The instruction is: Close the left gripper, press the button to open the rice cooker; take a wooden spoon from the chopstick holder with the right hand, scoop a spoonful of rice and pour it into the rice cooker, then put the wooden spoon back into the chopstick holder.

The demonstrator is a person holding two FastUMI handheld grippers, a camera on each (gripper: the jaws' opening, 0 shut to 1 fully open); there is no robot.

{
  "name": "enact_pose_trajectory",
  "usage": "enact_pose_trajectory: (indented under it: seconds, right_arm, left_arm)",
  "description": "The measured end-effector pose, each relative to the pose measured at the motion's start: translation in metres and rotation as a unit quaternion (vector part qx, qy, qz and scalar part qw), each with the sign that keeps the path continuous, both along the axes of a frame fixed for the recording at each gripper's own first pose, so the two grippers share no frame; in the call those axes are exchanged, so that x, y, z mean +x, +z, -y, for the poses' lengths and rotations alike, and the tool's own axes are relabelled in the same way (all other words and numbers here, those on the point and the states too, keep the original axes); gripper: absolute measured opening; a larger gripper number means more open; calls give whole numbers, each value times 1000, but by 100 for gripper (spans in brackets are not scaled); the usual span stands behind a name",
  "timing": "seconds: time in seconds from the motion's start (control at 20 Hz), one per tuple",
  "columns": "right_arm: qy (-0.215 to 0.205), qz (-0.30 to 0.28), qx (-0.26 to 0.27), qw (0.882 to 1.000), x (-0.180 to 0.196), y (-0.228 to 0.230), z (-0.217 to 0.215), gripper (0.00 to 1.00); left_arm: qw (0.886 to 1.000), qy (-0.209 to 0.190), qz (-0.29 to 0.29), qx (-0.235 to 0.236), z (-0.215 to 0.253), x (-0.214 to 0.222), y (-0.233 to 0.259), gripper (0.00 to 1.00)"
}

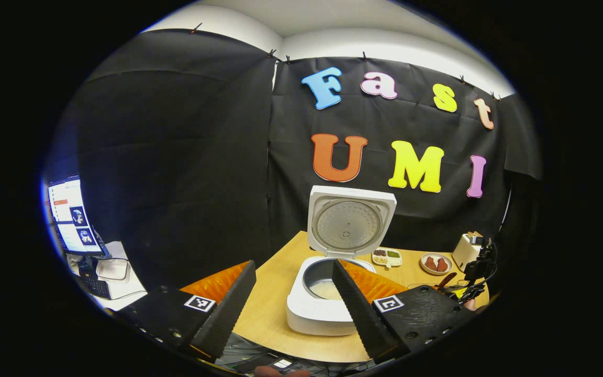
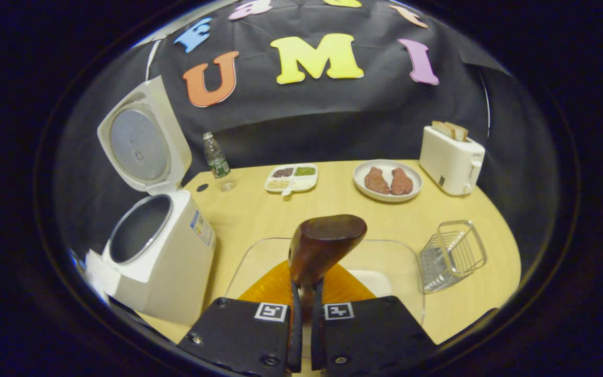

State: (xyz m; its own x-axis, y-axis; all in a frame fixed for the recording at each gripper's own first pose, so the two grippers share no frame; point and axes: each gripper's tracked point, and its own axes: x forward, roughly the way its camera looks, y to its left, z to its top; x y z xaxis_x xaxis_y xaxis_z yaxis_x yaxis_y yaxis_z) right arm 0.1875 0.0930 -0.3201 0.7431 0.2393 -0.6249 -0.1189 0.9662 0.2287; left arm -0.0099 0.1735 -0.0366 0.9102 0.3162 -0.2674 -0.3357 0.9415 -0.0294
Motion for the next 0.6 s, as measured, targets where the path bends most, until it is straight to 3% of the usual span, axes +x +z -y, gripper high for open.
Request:
enact_pose_trajectory:
  seconds: [0.3, 0.6]
  right_arm:
    - [-55, -45, 142, 987, 3, -4, -1, 12]
    - [-118, -103, 269, 950, -4, -13, 24, 12]
  left_arm:
    - [1000, -6, -8, 7, 14, -1, -1, 94]
    - [1000, -23, 0, 9, 38, 11, 7, 94]
